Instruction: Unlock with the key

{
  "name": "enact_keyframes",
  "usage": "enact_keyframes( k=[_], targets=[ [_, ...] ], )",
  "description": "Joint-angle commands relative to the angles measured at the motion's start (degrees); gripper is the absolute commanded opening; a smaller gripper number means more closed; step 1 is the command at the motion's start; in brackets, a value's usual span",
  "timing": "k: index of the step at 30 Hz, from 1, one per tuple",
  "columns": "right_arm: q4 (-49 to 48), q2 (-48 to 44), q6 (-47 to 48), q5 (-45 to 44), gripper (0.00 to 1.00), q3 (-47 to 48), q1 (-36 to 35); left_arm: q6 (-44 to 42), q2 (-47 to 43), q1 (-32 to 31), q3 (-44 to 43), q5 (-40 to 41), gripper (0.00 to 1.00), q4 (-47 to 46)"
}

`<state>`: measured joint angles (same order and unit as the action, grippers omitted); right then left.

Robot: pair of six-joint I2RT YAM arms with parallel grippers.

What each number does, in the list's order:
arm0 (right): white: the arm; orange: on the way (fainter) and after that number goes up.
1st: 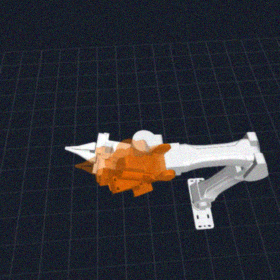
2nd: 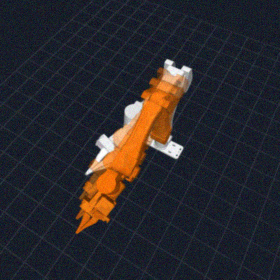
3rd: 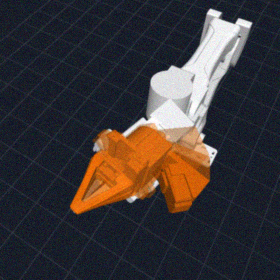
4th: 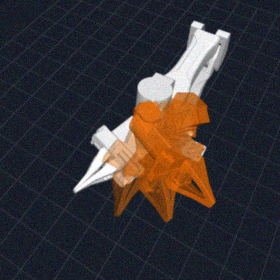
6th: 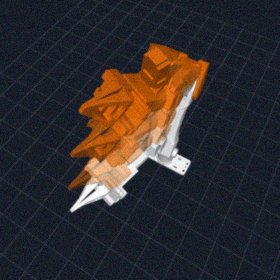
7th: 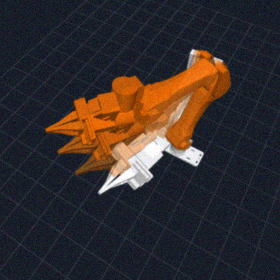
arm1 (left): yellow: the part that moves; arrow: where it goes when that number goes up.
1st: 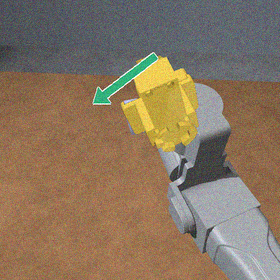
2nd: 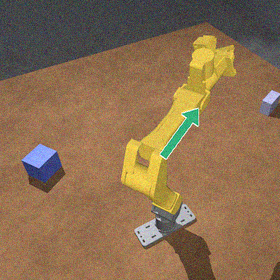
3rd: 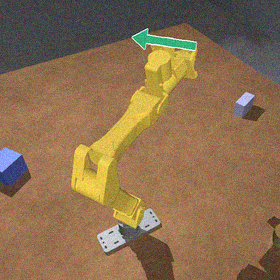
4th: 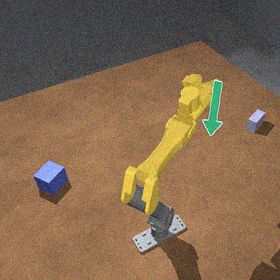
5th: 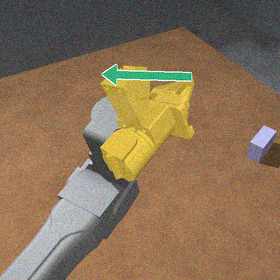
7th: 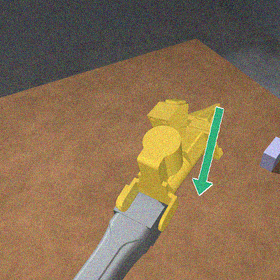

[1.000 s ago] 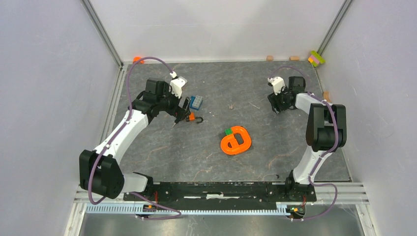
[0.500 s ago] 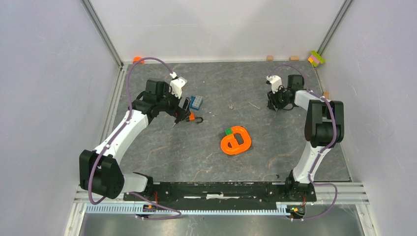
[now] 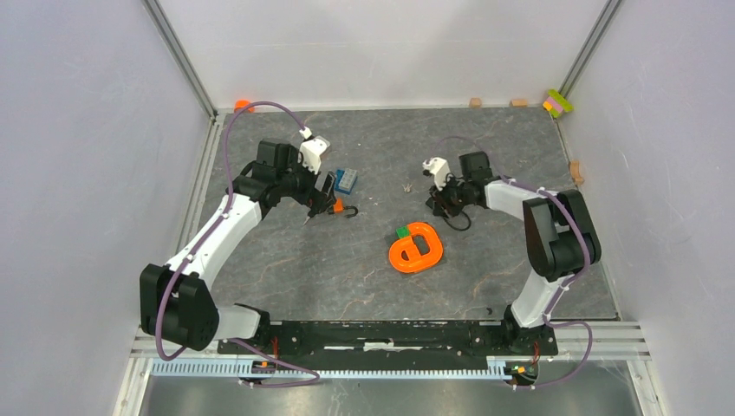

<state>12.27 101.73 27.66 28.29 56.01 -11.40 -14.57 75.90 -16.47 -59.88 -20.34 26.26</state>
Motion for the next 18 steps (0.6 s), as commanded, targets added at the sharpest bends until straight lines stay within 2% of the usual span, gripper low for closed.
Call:
enact_keyframes(
  k=[1, 6, 14, 18],
  targets=[
    [2.1, -0.6, 0.0, -0.9, 0.29, -0.7, -3.9, 1.1, -1.4, 0.2, -0.1, -1.7, 1.0, -1.0],
    [7.6, -0.7, 4.4, 0.3, 0.31, 1.4, -5.2, 0.9, -1.4, 0.2, -0.2, -1.2, 1.0, -0.7],
    [8.9, -6.0, 7.2, -2.9, 0.56, 6.4, -5.6, 0.8, 0.0, 0.2, -0.4, -0.9, 1.0, -0.9],
    [7.3, -4.0, 5.8, -3.6, 0.59, 10.8, -7.0, 0.8, 0.4, 0.2, -0.4, -0.5, 1.0, -0.9]
  ],
)
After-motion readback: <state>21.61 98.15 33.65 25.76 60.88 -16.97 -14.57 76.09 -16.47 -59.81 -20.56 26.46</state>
